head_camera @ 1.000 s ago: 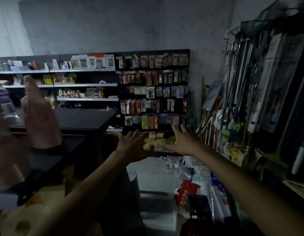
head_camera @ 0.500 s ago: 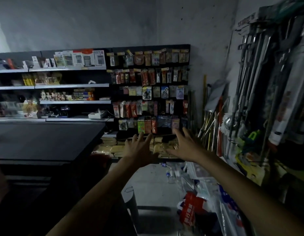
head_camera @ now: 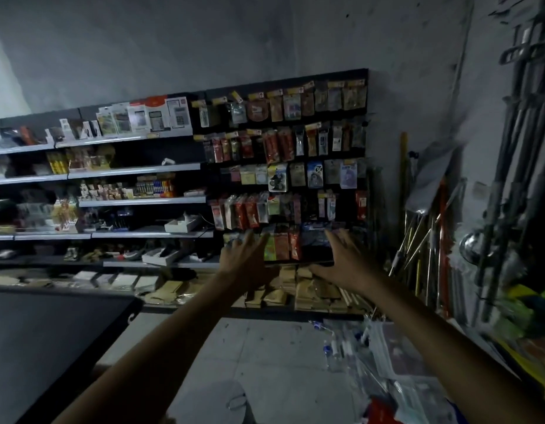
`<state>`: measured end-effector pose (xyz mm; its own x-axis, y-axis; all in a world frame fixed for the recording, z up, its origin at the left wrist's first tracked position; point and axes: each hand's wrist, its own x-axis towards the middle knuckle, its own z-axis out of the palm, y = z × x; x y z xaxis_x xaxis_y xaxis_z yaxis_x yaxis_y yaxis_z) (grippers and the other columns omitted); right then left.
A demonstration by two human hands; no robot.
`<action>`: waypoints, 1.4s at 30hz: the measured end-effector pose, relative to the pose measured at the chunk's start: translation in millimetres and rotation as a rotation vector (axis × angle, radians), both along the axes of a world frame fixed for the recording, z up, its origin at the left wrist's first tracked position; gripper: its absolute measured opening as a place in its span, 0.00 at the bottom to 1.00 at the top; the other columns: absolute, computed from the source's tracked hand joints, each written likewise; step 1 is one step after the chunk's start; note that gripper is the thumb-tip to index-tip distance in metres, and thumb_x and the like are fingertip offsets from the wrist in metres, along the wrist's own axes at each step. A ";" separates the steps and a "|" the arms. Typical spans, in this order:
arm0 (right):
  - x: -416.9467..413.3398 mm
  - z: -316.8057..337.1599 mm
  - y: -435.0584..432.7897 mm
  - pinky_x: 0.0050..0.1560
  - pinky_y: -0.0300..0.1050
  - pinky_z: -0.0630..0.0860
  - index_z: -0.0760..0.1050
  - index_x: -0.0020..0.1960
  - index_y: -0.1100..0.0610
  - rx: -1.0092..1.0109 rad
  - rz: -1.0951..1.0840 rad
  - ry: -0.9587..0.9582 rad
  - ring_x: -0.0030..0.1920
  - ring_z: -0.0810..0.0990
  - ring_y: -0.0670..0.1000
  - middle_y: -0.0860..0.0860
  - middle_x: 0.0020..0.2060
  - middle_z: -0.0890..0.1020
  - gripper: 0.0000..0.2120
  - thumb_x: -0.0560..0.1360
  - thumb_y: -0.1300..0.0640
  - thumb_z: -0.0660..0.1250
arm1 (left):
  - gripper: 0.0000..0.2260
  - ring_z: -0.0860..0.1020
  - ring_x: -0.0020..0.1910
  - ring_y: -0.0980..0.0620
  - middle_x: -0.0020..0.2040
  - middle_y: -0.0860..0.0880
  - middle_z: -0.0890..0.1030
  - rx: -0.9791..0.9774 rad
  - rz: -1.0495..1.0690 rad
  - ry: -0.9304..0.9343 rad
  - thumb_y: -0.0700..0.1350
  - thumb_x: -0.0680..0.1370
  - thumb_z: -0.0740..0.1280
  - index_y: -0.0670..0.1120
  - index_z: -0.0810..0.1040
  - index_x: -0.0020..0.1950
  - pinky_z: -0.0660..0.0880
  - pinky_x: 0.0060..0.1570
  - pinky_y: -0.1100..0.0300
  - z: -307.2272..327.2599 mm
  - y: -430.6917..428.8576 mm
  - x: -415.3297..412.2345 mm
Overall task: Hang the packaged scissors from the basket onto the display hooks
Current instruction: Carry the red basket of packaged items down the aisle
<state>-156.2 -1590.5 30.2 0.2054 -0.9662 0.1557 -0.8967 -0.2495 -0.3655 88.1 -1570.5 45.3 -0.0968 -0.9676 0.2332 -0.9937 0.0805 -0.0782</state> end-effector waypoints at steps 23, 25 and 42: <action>117.1 -6.2 -435.1 0.77 0.57 0.61 0.44 0.83 0.46 -0.038 0.045 0.050 0.81 0.53 0.59 0.53 0.82 0.48 0.48 0.74 0.27 0.62 | 0.38 0.67 0.72 0.39 0.78 0.43 0.61 -0.042 0.059 -0.003 0.71 0.76 0.61 0.55 0.55 0.80 0.71 0.65 0.39 -26.5 -433.9 104.0; 128.1 -5.0 -464.7 0.76 0.56 0.61 0.45 0.83 0.48 -0.054 0.070 0.057 0.80 0.54 0.59 0.53 0.82 0.49 0.46 0.76 0.29 0.62 | 0.37 0.70 0.70 0.39 0.76 0.43 0.64 -0.063 0.045 -0.005 0.71 0.76 0.61 0.55 0.56 0.80 0.71 0.66 0.39 -22.4 -467.9 113.6; 188.0 34.2 -751.3 0.67 0.53 0.72 0.53 0.81 0.48 -0.203 0.261 -0.176 0.73 0.68 0.54 0.49 0.77 0.61 0.39 0.78 0.34 0.64 | 0.33 0.77 0.65 0.45 0.75 0.49 0.70 -0.261 0.093 0.110 0.67 0.77 0.60 0.58 0.55 0.79 0.76 0.59 0.48 9.1 -725.0 178.5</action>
<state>31.8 -2341.8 64.4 0.3934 -0.8310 0.3933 -0.7215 -0.5442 -0.4281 266.6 -2295.5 54.5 0.0287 -0.8771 0.4795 -0.9995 -0.0196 0.0240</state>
